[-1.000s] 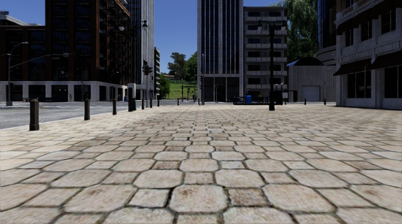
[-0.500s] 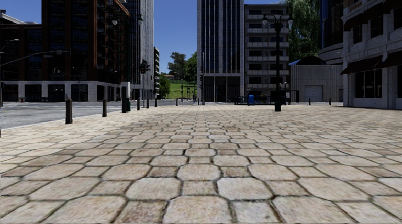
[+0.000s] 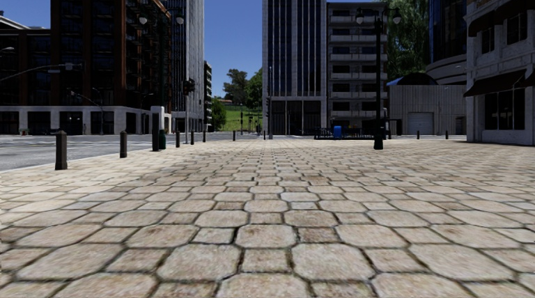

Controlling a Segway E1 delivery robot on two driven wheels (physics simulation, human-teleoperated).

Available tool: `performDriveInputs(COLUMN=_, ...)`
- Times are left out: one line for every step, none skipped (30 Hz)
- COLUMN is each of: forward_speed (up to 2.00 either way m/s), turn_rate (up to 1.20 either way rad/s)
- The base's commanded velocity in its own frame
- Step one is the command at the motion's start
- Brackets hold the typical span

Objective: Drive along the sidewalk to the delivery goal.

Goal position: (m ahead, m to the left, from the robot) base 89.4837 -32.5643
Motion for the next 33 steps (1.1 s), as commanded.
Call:
performDriveInputs(forward_speed=-0.18, turn_rate=0.0)
performDriveInputs(forward_speed=1.78, turn_rate=0.0)
performDriveInputs(forward_speed=1.78, turn_rate=0.0)
performDriveInputs(forward_speed=2.0, turn_rate=0.0)
performDriveInputs(forward_speed=2.0, turn_rate=0.0)
performDriveInputs(forward_speed=1.88, turn_rate=0.0)
performDriveInputs(forward_speed=1.88, turn_rate=0.0)
performDriveInputs(forward_speed=1.54, turn_rate=0.0)
performDriveInputs(forward_speed=1.37, turn_rate=0.0)
performDriveInputs(forward_speed=1.32, turn_rate=0.0)
performDriveInputs(forward_speed=1.32, turn_rate=0.0)
performDriveInputs(forward_speed=1.19, turn_rate=0.0)
performDriveInputs(forward_speed=1.13, turn_rate=0.0)
performDriveInputs(forward_speed=0.47, turn_rate=0.0)
performDriveInputs(forward_speed=0.47, turn_rate=0.0)
performDriveInputs(forward_speed=0.37, turn_rate=0.0)
performDriveInputs(forward_speed=0.5, turn_rate=0.0)
performDriveInputs(forward_speed=1.44, turn_rate=0.0)
performDriveInputs(forward_speed=1.44, turn_rate=0.0)
performDriveInputs(forward_speed=1.68, turn_rate=0.0)
performDriveInputs(forward_speed=1.75, turn_rate=0.0)
performDriveInputs(forward_speed=1.88, turn_rate=0.0)
performDriveInputs(forward_speed=1.88, turn_rate=0.0)
performDriveInputs(forward_speed=2.0, turn_rate=0.0)
performDriveInputs(forward_speed=1.96, turn_rate=0.0)
performDriveInputs(forward_speed=1.92, turn_rate=0.0)
performDriveInputs(forward_speed=1.92, turn_rate=0.0)
performDriveInputs(forward_speed=2.0, turn_rate=0.0)
performDriveInputs(forward_speed=2.0, turn_rate=0.0)
performDriveInputs(forward_speed=2.0, turn_rate=0.0)
performDriveInputs(forward_speed=2.0, turn_rate=0.0)
performDriveInputs(forward_speed=1.95, turn_rate=0.0)
performDriveInputs(forward_speed=1.85, turn_rate=0.0)
